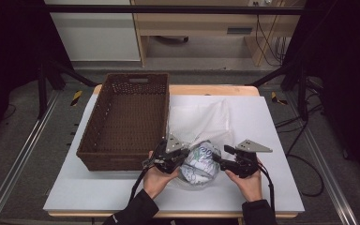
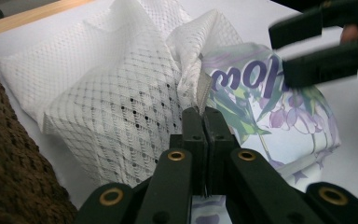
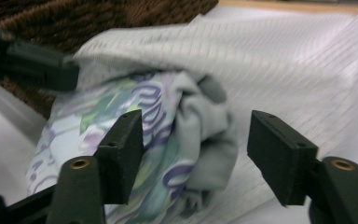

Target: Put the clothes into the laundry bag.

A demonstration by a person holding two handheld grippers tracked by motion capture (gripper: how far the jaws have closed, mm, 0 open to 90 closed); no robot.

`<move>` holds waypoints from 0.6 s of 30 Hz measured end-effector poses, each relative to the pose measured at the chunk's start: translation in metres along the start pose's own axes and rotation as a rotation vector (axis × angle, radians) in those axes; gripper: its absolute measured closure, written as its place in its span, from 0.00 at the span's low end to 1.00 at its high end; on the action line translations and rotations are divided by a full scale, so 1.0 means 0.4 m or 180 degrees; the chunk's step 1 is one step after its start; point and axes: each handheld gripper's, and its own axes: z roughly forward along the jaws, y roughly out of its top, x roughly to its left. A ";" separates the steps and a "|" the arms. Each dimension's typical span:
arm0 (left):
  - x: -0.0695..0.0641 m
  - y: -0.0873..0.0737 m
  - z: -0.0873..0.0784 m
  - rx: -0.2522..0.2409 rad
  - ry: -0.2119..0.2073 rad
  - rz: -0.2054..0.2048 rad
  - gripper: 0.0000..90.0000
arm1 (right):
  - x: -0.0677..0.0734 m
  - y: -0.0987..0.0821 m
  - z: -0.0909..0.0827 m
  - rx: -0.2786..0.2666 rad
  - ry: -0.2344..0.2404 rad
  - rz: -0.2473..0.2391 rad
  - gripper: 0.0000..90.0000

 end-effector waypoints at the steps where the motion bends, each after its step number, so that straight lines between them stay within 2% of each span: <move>1: 0.002 0.001 0.000 -0.0005 -0.0004 -0.0011 0.98 | 0.001 -0.016 0.020 0.0158 0.0045 0.0030 0.37; 3: 0.001 0.003 0.002 -0.0011 -0.0014 -0.0023 0.99 | 0.005 -0.031 0.057 0.0322 0.0048 0.0063 0.37; 4: 0.001 0.003 0.002 -0.0011 -0.0014 -0.0023 0.99 | 0.005 -0.031 0.057 0.0322 0.0048 0.0063 0.37; 5: -0.001 0.005 0.005 -0.0002 -0.0019 -0.0019 0.99 | 0.009 -0.040 0.087 0.0399 0.0088 0.0015 0.51; 7: 0.000 0.007 0.007 -0.0006 -0.0014 -0.0026 0.99 | 0.010 -0.036 0.096 0.0368 0.0226 0.0039 0.71; 8: 0.000 0.007 0.007 -0.0006 -0.0014 -0.0026 0.98 | 0.010 -0.036 0.096 0.0368 0.0226 0.0039 0.71; 9: 0.002 0.011 0.006 -0.0014 -0.0025 -0.0049 0.99 | 0.022 -0.028 0.090 0.0300 0.0218 -0.0078 0.77; 11: 0.002 0.018 0.001 -0.0046 -0.0029 -0.0066 0.98 | 0.048 -0.020 0.074 0.0177 0.0267 -0.0281 0.78; 12: 0.002 0.018 0.001 -0.0046 -0.0029 -0.0066 0.99 | 0.048 -0.020 0.074 0.0177 0.0267 -0.0281 0.78; 13: 0.001 0.030 -0.007 -0.0079 -0.0033 -0.0070 0.99 | 0.081 -0.009 0.059 0.0072 0.0405 -0.0469 0.79; 15: -0.003 0.044 -0.019 -0.0120 -0.0035 -0.0054 0.99 | 0.118 0.003 0.058 0.0060 0.0491 -0.0642 0.79; 16: -0.003 0.044 -0.019 -0.0120 -0.0035 -0.0054 0.99 | 0.118 0.003 0.058 0.0060 0.0491 -0.0642 0.79; 17: -0.008 0.056 -0.034 -0.0161 -0.0041 -0.0024 0.99 | 0.150 0.010 0.070 0.0113 0.0555 -0.0761 0.79; 18: -0.008 0.056 -0.034 -0.0161 -0.0041 -0.0024 0.99 | 0.160 0.012 0.081 0.0161 0.0543 -0.0795 0.79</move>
